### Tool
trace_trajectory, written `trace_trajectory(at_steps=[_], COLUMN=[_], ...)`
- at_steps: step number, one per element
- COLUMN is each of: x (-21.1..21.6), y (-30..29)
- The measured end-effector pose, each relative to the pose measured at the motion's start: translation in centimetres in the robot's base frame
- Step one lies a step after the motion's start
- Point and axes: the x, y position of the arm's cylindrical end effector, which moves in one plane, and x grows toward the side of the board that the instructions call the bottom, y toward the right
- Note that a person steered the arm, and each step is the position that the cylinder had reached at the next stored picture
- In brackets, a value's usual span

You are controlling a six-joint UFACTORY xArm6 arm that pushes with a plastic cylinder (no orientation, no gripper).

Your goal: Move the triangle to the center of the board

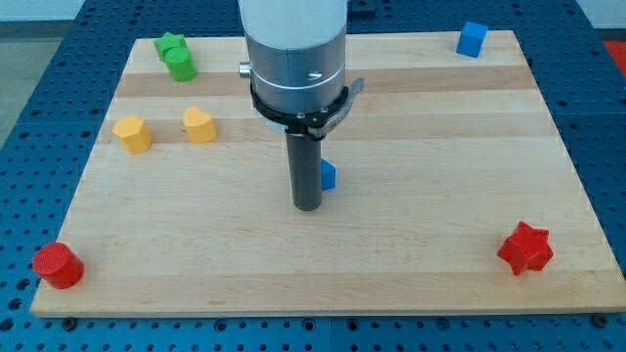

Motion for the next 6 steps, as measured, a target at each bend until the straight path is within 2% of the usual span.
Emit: trace_trajectory(at_steps=[3,6], x=[-1.3,-2.9], y=[-2.0,3.8])
